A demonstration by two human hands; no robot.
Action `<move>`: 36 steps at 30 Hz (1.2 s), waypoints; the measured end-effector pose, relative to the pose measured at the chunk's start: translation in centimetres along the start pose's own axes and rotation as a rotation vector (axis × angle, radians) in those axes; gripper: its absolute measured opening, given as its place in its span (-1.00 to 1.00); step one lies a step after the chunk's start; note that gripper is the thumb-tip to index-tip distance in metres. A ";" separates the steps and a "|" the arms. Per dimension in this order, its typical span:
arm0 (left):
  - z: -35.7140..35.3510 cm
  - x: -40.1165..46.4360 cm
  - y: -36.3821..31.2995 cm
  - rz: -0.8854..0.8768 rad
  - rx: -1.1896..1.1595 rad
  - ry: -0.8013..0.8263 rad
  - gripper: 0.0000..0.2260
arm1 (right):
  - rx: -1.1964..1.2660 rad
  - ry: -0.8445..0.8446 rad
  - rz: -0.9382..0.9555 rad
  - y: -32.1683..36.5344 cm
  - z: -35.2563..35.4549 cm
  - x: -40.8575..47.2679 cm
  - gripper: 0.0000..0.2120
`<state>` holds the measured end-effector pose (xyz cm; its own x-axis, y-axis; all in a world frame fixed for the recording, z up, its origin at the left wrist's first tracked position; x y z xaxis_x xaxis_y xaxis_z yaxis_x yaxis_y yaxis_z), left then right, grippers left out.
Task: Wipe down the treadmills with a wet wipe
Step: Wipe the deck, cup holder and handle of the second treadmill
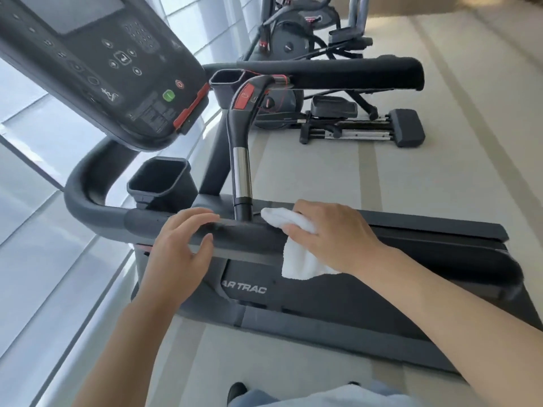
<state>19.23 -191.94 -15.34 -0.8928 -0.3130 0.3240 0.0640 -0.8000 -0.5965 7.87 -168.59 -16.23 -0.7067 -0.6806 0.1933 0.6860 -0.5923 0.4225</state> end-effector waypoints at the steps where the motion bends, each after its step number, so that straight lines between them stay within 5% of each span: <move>1: 0.3 0.5 0.7 -0.005 0.002 0.019 -0.68 | 0.019 0.001 -0.033 -0.4 0.1 -0.2 -0.67; 10: 4.4 2.9 7.7 -0.033 0.026 0.142 -0.69 | -0.175 -0.178 -0.261 2.9 -1.0 1.2 -0.64; 18: 6.5 5.9 13.3 -0.008 0.042 0.231 -0.53 | -0.211 -0.355 -0.161 11.9 -5.4 7.4 -0.60; 36: 5.4 6.2 14.4 -0.082 -0.125 0.131 -0.48 | -0.269 -0.480 -0.483 7.0 -3.6 3.7 -0.56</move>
<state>17.02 -208.12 -17.94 -0.9436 -0.1736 0.2819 -0.0599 -0.7479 -0.6611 10.67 -176.84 -15.72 -0.8970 -0.0894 0.4329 0.2538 -0.9060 0.3388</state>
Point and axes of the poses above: each hand's wrist, its own x-axis towards the middle knuckle, its own z-axis out of the back of the hand, y = z × x, the point moved 9 cm from there along x, towards the middle knuckle, and after that the axes turned 6 degrees about z, right-handed, at the moved point
